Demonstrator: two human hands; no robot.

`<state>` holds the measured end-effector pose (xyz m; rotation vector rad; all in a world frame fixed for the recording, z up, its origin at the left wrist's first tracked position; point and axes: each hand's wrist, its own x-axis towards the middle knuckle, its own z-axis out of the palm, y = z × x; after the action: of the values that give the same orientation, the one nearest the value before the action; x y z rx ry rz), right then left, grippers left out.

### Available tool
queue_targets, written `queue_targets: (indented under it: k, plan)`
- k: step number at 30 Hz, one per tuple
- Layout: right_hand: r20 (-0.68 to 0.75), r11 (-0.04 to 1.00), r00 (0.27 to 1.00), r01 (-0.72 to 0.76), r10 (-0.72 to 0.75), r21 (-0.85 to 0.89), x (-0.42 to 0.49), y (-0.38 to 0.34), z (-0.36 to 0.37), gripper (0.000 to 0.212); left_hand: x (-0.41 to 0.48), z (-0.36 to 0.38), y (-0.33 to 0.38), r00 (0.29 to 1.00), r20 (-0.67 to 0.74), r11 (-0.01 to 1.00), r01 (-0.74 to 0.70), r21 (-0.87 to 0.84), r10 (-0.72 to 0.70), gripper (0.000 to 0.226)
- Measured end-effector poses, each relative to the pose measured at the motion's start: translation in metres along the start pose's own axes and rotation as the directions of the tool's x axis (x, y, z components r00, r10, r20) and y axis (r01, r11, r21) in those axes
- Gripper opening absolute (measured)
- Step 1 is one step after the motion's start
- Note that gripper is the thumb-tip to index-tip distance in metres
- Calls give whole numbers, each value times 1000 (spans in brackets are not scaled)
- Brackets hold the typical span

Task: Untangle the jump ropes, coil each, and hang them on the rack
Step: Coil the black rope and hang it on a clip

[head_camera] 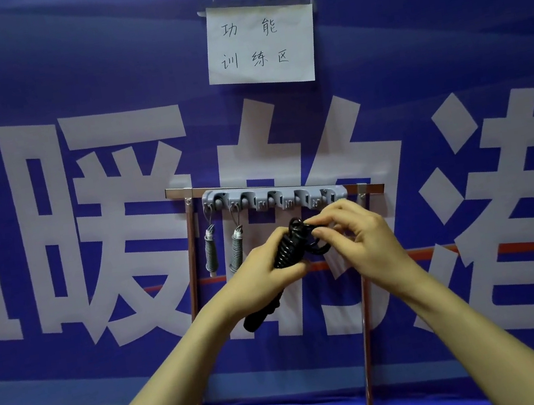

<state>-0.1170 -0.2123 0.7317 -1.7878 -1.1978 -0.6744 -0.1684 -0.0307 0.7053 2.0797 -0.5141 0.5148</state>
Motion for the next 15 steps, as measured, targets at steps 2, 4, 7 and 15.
queue_targets:
  k: [2,4,7,15]
  plan:
    - [-7,987,997,-72,73,142,-2,0,1,17,1,-2,1,999,52,1000,3,-4,-2,39]
    - [21,963,992,-127,126,239,-4,-2,5,19,1,-2,0,993,120,999,8,35,-12,44]
    - [97,919,975,-222,201,327,-4,-8,6,18,-1,0,-3,990,137,999,35,42,-41,51]
    - [394,881,856,-433,336,190,13,-13,-4,27,4,-1,-3,991,113,982,55,179,-76,38]
